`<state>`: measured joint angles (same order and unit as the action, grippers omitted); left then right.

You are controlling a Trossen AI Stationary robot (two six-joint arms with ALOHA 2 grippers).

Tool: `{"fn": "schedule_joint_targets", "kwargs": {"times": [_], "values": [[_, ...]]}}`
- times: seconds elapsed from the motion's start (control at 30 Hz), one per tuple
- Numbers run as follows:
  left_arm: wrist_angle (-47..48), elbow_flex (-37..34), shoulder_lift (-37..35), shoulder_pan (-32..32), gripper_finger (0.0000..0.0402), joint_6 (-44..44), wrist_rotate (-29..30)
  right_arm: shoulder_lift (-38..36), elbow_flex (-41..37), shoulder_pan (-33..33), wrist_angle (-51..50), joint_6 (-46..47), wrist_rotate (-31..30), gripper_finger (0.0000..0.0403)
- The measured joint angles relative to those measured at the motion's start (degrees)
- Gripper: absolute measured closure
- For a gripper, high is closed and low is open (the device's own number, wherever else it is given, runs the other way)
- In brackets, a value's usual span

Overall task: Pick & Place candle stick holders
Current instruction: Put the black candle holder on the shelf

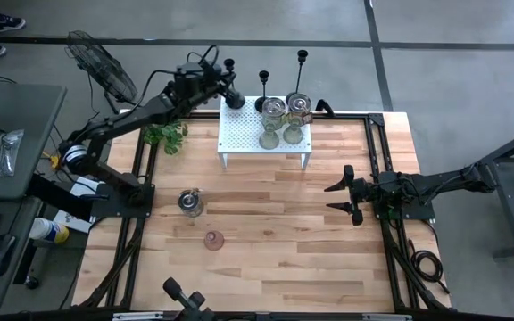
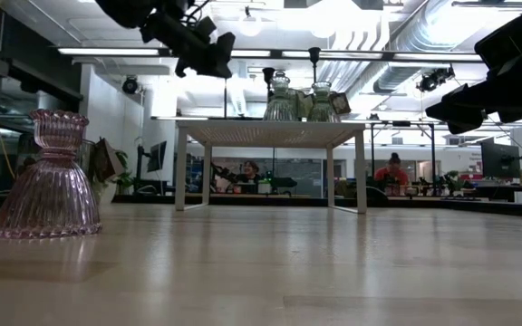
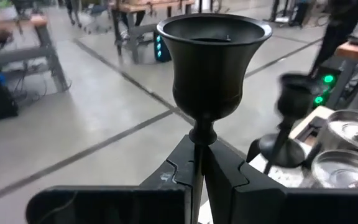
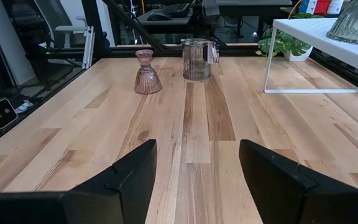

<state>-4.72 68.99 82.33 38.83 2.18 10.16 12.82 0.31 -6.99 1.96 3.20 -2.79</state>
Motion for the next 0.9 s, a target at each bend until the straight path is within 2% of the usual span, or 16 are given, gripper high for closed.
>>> {"fn": "schedule_joint_targets", "kwargs": {"times": [0.23,0.9], "values": [[1.8,0.0,0.3,-0.7,0.0392,1.1,3.6,0.0,0.0,0.0,0.0,0.0,0.0,0.0182],[2.1,0.0,0.3,-0.6,0.0391,1.3,0.6,0.0,0.0,0.0,0.0,0.0,0.0,0.0182]]}}
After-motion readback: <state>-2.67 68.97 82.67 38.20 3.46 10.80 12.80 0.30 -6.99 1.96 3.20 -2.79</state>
